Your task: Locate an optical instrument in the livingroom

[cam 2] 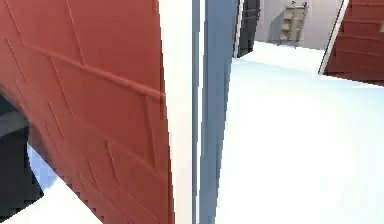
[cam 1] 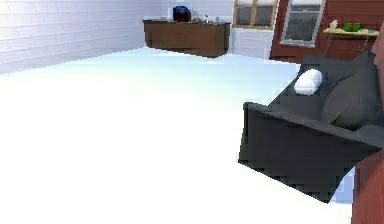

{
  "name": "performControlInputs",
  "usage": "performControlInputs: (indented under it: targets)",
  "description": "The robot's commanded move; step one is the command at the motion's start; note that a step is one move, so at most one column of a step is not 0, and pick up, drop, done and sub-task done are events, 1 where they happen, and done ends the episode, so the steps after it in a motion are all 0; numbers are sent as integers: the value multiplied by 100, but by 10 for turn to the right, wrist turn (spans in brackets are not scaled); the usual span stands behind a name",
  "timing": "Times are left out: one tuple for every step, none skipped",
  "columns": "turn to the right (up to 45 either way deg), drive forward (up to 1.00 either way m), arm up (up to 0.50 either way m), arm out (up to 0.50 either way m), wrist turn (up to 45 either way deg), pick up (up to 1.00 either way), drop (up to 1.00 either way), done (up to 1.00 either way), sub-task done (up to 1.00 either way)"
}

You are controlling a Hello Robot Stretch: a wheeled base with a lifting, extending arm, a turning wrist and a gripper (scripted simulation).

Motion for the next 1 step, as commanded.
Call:
performControlInputs:
  targets:
    - [-60,0,0,0,0,0,0,0,0]
